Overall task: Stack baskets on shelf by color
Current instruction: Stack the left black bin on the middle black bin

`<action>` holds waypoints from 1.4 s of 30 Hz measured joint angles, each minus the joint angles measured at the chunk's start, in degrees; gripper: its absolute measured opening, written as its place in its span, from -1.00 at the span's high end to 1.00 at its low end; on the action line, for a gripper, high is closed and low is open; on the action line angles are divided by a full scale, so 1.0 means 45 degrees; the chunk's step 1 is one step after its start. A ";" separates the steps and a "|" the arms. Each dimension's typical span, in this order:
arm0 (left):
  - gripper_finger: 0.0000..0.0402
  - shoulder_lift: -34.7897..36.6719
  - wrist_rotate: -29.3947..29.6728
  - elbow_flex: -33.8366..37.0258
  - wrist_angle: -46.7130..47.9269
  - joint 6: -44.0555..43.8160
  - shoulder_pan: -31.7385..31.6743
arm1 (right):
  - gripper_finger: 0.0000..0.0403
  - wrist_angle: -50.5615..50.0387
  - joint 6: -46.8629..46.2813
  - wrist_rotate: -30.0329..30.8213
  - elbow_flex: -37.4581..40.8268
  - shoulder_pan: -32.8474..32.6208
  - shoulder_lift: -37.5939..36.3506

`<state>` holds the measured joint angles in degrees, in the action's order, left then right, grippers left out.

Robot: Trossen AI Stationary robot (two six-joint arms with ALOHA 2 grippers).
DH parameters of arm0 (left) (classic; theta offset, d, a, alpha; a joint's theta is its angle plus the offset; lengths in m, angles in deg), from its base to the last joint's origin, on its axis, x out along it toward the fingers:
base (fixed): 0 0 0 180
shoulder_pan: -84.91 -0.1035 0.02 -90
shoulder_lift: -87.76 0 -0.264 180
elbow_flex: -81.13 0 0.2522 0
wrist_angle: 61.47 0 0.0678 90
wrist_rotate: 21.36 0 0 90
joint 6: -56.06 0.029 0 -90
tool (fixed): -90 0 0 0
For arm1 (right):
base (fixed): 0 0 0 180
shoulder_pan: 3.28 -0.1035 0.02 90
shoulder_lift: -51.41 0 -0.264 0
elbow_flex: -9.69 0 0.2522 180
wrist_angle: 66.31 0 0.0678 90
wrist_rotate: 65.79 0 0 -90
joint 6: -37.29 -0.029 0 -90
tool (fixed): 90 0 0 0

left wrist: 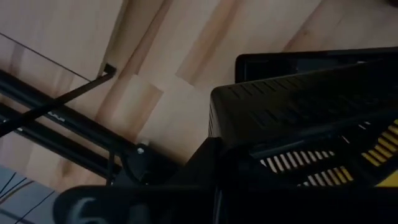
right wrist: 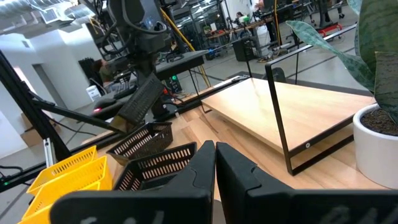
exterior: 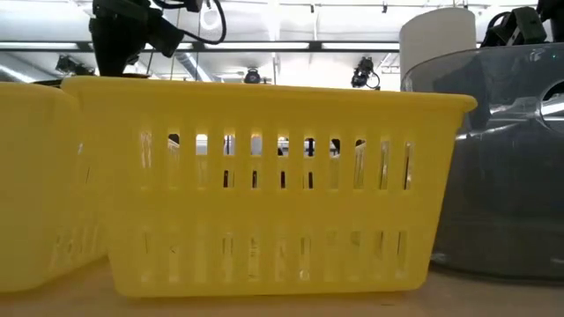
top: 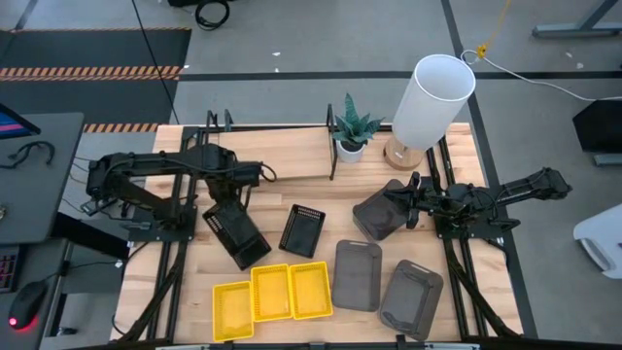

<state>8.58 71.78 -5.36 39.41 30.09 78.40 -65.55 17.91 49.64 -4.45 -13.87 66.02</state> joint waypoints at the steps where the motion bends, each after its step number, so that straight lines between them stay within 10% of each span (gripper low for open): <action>1: 0.94 0.0000 0.0000 0.0000 0.0009 -0.0038 0.0000 | 0.91 0.0000 0.0004 0.0000 0.0000 0.0000 0.0000; 42: 0.94 -0.3248 -0.0653 0.0010 -0.1027 -0.0753 0.1787 | 0.91 0.0083 0.0000 0.0000 0.0004 0.0000 -0.0005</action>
<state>-6.03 68.84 -5.32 34.79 26.70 86.45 -65.18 17.91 49.64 -4.43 -13.87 66.00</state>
